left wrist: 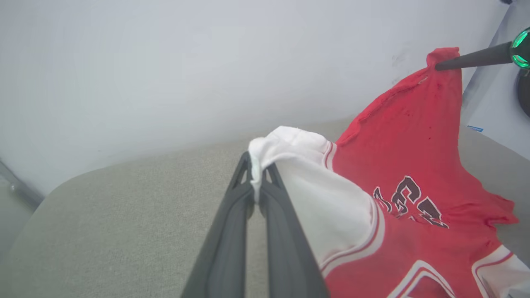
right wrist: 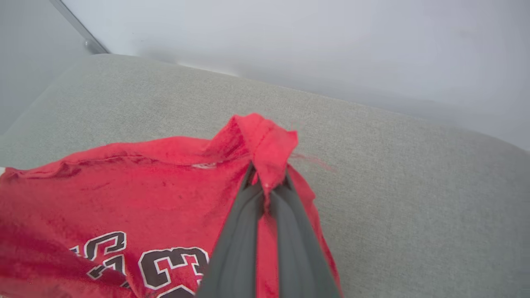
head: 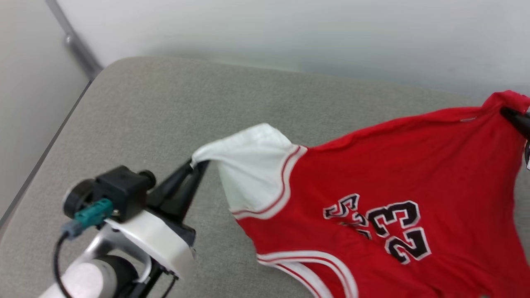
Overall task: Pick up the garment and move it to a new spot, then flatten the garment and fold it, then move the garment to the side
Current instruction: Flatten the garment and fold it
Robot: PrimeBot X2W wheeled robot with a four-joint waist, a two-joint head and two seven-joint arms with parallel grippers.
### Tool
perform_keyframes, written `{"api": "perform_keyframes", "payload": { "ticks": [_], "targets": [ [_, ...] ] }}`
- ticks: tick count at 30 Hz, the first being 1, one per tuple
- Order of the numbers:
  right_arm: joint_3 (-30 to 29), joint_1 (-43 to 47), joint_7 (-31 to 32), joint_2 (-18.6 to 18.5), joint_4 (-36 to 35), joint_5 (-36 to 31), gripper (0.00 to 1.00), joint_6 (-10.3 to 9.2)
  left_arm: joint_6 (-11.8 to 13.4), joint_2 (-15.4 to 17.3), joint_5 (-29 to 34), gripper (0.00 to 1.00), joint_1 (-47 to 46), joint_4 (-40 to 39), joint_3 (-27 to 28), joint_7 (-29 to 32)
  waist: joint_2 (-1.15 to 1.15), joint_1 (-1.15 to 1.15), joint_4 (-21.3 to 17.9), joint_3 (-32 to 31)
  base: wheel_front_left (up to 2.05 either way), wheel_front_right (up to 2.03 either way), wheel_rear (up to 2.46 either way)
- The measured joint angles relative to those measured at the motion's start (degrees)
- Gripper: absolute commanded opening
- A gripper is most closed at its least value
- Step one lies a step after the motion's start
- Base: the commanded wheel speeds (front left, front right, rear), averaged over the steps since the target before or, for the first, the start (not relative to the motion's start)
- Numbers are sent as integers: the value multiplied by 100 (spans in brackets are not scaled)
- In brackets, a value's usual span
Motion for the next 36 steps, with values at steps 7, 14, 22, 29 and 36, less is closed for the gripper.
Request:
{"api": "perform_keyframes", "payload": {
  "ticks": [7, 14, 22, 29, 36],
  "targets": [
    [-19, 49, -222, 191, -882, 48, 0, 0, 261, 90, -5, 0, -231, -354, 767, -550, 0, 0, -446, -326, 0, 0, 0],
    [-94, 18, -471, 301, -1519, 109, 0, 0, 413, 255, 94, 0, -543, -649, 1376, -895, 0, 0, -744, -485, 0, 0, 0],
    [-42, -313, -645, 313, -1926, 148, 0, 0, 498, 664, 234, 0, -1096, -1094, 2061, -966, 0, 0, -1092, -438, 0, 0, 0],
    [-53, -1074, -799, 271, -2027, 157, 0, 0, 435, 916, 266, 0, -2142, -1036, 2291, -684, 0, 0, -1243, 56, 0, 0, 0],
    [241, -2160, -1158, 67, -1555, -7, 0, 0, -23, 900, 77, 0, -3688, -215, 2126, -421, 0, 1, -1367, 749, 0, 0, 0]
  ]
}}
